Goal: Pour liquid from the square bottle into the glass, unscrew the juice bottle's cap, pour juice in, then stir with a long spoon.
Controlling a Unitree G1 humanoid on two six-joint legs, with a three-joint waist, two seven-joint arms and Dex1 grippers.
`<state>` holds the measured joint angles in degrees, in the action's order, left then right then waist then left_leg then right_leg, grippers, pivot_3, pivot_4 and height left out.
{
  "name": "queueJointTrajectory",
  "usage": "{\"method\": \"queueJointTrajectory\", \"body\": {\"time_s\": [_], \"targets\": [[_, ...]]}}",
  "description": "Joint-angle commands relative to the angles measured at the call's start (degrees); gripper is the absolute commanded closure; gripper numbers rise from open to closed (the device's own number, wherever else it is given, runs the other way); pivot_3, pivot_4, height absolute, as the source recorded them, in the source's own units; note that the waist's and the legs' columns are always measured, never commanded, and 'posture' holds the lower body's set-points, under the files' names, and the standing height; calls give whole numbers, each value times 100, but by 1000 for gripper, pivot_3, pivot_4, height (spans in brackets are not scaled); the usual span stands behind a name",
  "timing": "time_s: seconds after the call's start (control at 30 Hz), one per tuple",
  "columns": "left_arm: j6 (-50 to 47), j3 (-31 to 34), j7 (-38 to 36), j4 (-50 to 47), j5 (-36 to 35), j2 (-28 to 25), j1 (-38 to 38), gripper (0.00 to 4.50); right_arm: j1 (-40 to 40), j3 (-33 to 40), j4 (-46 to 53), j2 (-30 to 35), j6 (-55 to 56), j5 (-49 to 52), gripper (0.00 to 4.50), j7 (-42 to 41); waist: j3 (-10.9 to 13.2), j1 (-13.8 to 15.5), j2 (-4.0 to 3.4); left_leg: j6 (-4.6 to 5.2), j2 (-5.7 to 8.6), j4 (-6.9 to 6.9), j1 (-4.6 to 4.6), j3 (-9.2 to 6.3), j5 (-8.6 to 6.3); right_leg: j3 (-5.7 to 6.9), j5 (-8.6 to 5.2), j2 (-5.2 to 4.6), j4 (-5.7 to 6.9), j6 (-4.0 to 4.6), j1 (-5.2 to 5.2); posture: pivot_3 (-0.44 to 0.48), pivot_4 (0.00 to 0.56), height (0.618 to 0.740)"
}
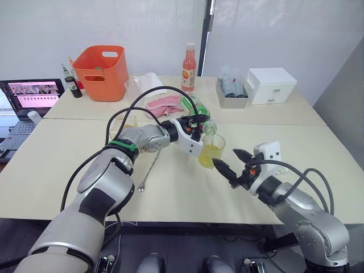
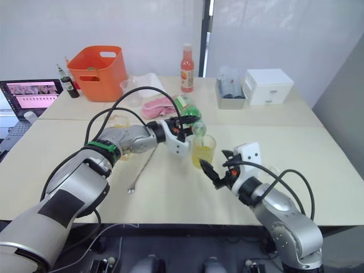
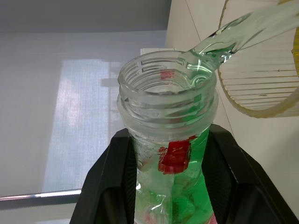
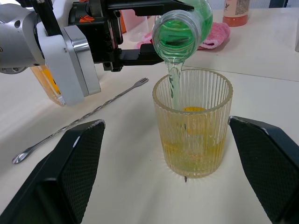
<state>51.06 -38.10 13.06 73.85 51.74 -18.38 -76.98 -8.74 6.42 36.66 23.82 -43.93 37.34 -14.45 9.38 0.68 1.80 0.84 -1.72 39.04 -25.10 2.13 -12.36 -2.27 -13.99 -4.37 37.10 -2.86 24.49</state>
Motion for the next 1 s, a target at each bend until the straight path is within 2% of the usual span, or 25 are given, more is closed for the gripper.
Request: {"method": "queueJointTrajectory", "body": {"time_s": [0.03,0.27,0.5,0.63,0.83,0.9,1.0], "targets": [[-9,77,181,-96,-96,-10,-315,3001,-63,95,288,-21,74,102,22,6,0,0,0,0,0,0,0,0,0,0,0,0,0,0,0,0,150,715],[27,140,33,-60,-202,2,-270,3001,-42,110,291,-8,74,103,22,-7,0,0,0,0,0,1,0,0,0,0,0,0,1,0,0,0,150,715],[287,635,-1057,1,-970,65,-93,3001,-31,124,274,-8,70,101,22,-5,0,-2,0,0,0,2,0,0,0,1,0,0,1,0,0,0,150,715],[327,1257,-2063,-11,-1855,153,23,3001,-39,138,241,4,80,93,22,-21,0,-4,0,0,-1,3,0,0,0,1,0,0,2,1,0,0,150,715],[-236,2518,-4301,-246,-3649,111,-63,3001,-118,115,145,29,97,58,22,-74,0,-15,-1,0,-1,7,-1,-1,0,2,0,0,3,1,-1,0,150,715],[-807,3017,-5390,-485,-4427,35,-140,3001,-135,126,130,47,94,65,22,-108,0,-33,-1,0,-2,7,-1,-2,0,2,0,2,4,1,0,0,150,715],[-1905,3524,-6645,-1007,-5250,-181,-186,3001,-130,130,118,76,78,79,22,-161,-1,-78,-2,0,-4,7,-1,-5,0,3,0,5,5,1,0,0,150,715]]}}
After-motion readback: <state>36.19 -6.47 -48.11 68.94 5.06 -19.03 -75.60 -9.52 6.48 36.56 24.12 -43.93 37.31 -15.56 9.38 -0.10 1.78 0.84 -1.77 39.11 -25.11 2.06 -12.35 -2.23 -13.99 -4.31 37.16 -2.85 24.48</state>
